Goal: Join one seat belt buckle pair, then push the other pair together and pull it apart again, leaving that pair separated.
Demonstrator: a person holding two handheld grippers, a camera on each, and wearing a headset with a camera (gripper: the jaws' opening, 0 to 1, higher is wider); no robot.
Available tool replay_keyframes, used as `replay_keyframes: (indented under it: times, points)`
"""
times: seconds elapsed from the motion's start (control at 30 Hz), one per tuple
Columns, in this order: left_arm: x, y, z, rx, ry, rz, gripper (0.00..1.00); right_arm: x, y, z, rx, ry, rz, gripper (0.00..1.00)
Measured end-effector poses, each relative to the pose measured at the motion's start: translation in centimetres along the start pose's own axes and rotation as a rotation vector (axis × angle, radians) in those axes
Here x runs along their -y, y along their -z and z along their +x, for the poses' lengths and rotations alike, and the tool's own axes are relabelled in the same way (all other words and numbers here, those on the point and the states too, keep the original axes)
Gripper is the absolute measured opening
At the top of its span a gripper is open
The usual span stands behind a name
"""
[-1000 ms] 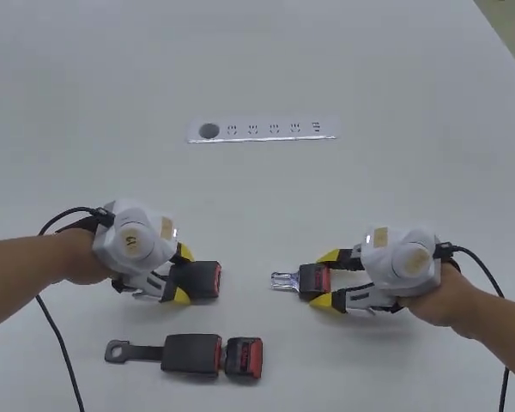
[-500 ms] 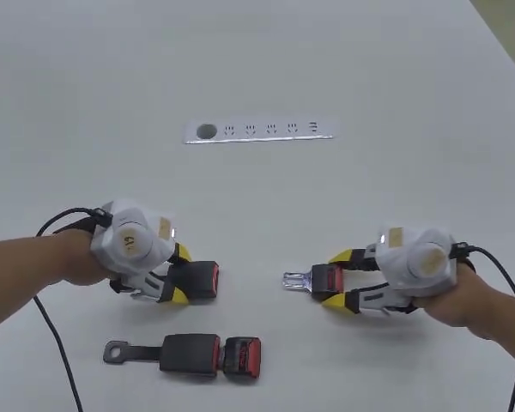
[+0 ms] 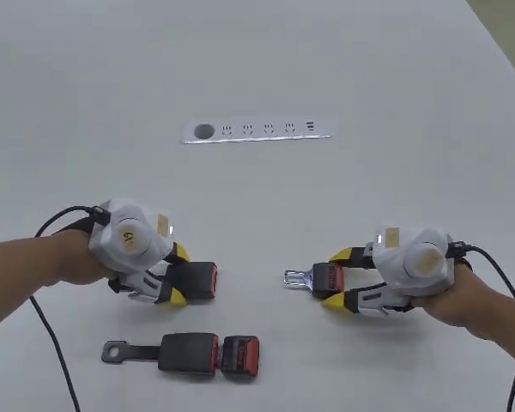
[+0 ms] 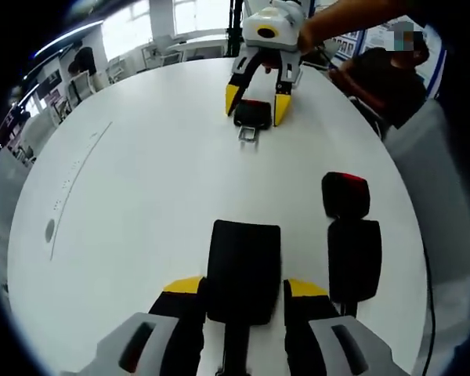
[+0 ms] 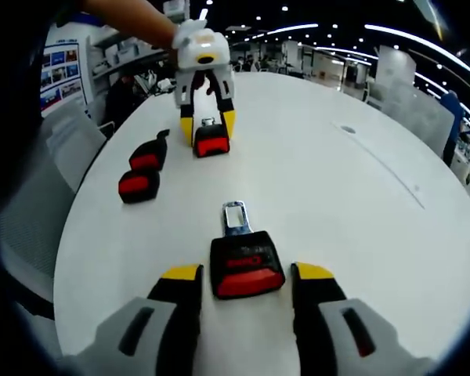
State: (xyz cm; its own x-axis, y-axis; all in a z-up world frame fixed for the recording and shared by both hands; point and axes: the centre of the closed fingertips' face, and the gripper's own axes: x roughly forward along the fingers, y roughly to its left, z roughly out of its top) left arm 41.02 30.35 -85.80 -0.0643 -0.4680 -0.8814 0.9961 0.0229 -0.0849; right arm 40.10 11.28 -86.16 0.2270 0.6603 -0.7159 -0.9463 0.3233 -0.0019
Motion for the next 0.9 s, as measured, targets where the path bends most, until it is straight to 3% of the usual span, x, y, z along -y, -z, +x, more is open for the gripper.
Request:
replay_keyframes:
  times: [0.03,0.07,0.27,0.37,0.4,0.47,0.57,0.6,0.7,0.77,0.9]
  points:
    - [0.1,-0.4,0.0,0.018,0.009,-0.018,0.48,0.1,-0.4,0.1,0.013,0.011,-0.01,0.65]
    - [0.1,-0.6,-0.1,0.032,0.002,-0.037,0.52,0.2,-0.9,0.0,0.03,0.022,-0.004,0.7]
    - [-0.1,-2.4,-1.3,0.112,-0.034,-0.111,0.68,1.7,-2.7,-0.8,0.066,0.102,0.018,0.74]
    - [-0.5,-2.6,-1.9,0.134,-0.087,-0.185,0.73,2.2,-3.2,-1.2,0.07,0.144,0.031,0.75]
    - [-0.5,-2.9,-2.3,0.162,-0.103,-0.237,0.74,2.3,-3.5,-1.4,0.082,0.164,0.05,0.76]
    - [-1.2,-3.1,-3.1,0.223,-0.165,-0.286,0.77,2.5,-3.9,-1.8,0.097,0.194,0.068,0.77]
    - [-2.0,-2.9,-4.4,0.29,-0.258,-0.392,0.81,2.8,-4.3,-2.2,0.109,0.253,0.107,0.82]
    - [-2.2,-2.9,-5.1,0.331,-0.301,-0.446,0.81,2.9,-4.3,-2.4,0.109,0.269,0.12,0.82]
    - [-2.3,-2.5,-6.4,0.406,-0.376,-0.541,0.86,2.8,-4.9,-2.8,0.137,0.315,0.172,0.85]
    - [-1.9,-2.1,-7.4,0.424,-0.43,-0.583,0.87,2.5,-5.3,-3.1,0.156,0.327,0.204,0.87]
    - [-0.8,-1.3,-8.7,0.463,-0.47,-0.624,0.87,1.5,-6.0,-3.9,0.172,0.362,0.22,0.89]
